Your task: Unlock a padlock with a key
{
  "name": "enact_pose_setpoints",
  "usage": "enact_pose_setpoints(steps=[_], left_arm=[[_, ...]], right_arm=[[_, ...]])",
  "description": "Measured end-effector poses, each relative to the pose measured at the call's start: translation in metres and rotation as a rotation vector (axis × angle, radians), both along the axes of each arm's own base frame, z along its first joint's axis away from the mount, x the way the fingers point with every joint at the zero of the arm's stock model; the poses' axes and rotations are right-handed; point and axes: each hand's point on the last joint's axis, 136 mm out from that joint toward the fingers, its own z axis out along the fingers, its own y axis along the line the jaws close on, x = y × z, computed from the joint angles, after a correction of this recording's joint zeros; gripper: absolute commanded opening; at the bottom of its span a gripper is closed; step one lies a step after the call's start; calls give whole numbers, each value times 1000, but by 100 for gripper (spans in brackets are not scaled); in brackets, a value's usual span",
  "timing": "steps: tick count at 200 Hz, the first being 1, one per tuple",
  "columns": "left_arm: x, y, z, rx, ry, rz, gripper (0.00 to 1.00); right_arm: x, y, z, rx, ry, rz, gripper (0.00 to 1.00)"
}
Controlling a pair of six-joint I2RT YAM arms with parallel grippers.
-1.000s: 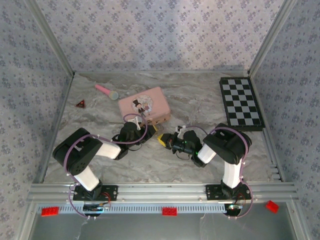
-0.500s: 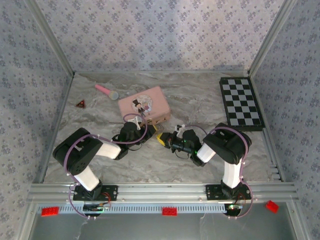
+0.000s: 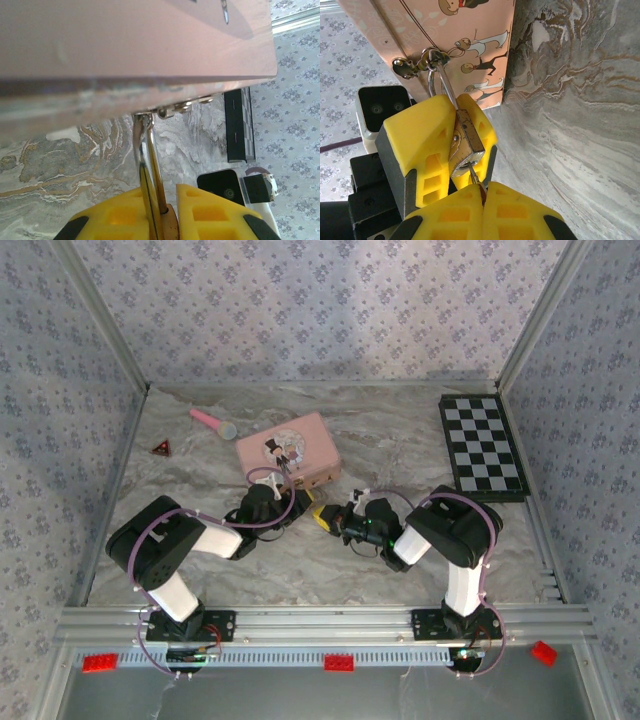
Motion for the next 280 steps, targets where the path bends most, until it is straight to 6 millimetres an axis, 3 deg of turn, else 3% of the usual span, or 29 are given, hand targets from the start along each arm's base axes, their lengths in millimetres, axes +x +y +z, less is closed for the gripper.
enact_pose_setpoints(steps=[107, 214, 280], left_arm=[[-2, -2, 0, 3, 0, 4, 5], [6, -20, -3, 65, -12, 50, 4], [6, -21, -6, 77, -9, 57, 3]], right_arm=[[5, 3, 1, 0, 6, 6, 0], [17, -13, -3, 0, 33, 4, 0], [18, -16, -7, -9, 46, 3, 0]])
